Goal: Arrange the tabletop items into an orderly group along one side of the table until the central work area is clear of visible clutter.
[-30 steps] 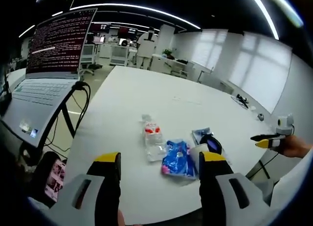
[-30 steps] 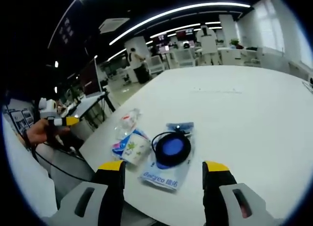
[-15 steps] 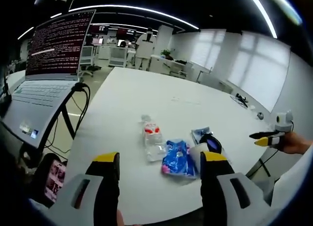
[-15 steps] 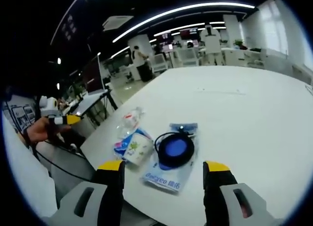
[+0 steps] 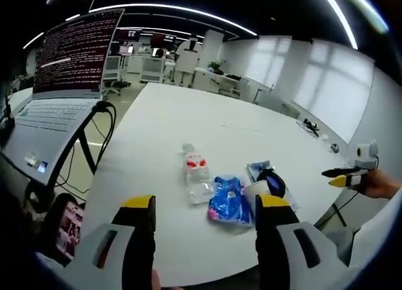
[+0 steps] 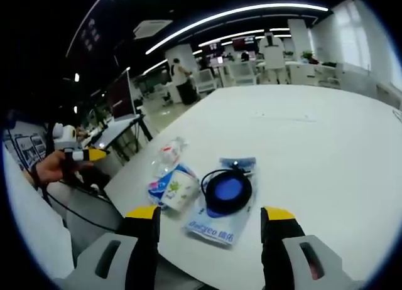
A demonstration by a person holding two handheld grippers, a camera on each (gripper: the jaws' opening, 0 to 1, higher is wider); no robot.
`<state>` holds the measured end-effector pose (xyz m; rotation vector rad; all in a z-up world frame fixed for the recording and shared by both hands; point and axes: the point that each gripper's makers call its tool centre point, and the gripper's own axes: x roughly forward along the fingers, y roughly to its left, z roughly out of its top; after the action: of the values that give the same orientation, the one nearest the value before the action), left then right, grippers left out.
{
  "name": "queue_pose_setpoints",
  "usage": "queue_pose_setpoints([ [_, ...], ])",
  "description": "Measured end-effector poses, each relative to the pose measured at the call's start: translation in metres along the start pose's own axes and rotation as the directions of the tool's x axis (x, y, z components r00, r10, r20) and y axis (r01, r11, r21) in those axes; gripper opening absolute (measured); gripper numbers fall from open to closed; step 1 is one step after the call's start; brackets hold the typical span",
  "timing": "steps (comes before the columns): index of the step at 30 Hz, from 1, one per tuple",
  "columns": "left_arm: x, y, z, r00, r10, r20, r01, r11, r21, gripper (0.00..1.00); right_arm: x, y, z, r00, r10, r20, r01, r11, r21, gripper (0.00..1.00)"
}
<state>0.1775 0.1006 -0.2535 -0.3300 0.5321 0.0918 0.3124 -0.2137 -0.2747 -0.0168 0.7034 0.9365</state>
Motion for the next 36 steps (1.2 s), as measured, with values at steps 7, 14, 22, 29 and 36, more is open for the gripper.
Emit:
queue_pose_setpoints([
  [7,0.007,0.004,-0.002,1.0,0.004,-0.006,-0.004,1.0,-0.01,0.63,-0.007,-0.002,-0.007,1.0,-0.015,-0.001,0.015,1.0,0.015,0.65],
  [14,0.017,0.001,0.0,1.0,-0.004,-0.01,0.004,1.0,-0.021,0.6,-0.008,-0.005,-0.007,1.0,-0.027,0.005,0.027,0.999,0.026,0.65],
  [22,0.032,-0.004,0.002,1.0,-0.013,-0.019,0.013,1.0,-0.021,0.58,-0.01,-0.008,-0.006,0.999,-0.037,0.011,0.036,0.999,0.033,0.65],
  [29,0.043,-0.005,0.003,1.0,-0.009,-0.025,0.008,0.999,-0.043,0.55,-0.012,-0.01,-0.007,0.999,-0.038,0.007,0.038,0.999,0.034,0.65],
  [36,0.049,-0.005,-0.001,1.0,-0.005,-0.023,0.003,0.998,-0.07,0.53,-0.012,-0.01,-0.007,0.999,-0.038,0.006,0.038,0.999,0.035,0.65],
])
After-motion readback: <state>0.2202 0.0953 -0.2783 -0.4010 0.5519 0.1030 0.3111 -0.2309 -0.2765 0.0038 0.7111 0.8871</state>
